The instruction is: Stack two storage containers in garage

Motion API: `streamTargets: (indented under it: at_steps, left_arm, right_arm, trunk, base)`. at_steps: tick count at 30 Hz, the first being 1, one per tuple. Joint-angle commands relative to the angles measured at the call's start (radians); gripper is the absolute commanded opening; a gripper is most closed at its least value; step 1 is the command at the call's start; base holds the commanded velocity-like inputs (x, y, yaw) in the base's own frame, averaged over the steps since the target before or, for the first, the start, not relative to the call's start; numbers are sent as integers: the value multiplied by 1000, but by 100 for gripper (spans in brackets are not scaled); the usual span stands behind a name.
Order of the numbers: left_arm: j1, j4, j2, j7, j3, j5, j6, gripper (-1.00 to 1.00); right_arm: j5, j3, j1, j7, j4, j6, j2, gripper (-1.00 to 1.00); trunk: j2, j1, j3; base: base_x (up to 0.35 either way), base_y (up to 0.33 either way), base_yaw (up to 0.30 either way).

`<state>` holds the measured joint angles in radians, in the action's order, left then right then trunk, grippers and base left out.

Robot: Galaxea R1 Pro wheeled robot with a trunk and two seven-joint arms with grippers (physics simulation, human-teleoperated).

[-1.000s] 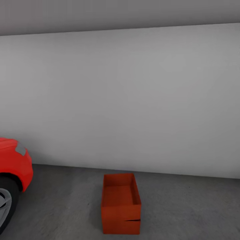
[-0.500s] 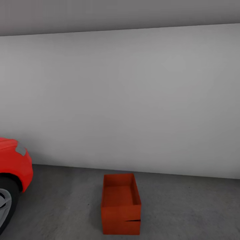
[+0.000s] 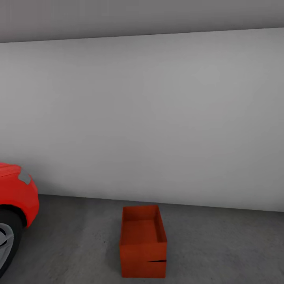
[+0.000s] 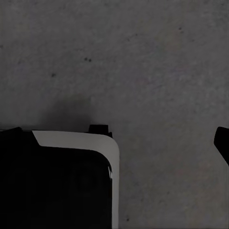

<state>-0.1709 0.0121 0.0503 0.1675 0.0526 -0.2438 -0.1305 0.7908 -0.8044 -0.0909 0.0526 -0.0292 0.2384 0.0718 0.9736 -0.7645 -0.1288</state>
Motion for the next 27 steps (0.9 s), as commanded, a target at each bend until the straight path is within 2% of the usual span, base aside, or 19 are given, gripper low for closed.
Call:
streamTargets:
  at_steps: [1,27]
  left_arm:
    - [-1,-1,0,4,6,-9,-3,100]
    - [-1,-1,-1,4,6,-9,-3,100]
  right_arm:
    - [10,-8,-1,5,-3,3,-1,100]
    - [8,-11,-1,-8,-3,-3,0,100]
  trunk:
    - [1,0,-1]
    - [1,0,-1]
  base:
    - [0,0,0]
    - [0,0,0]
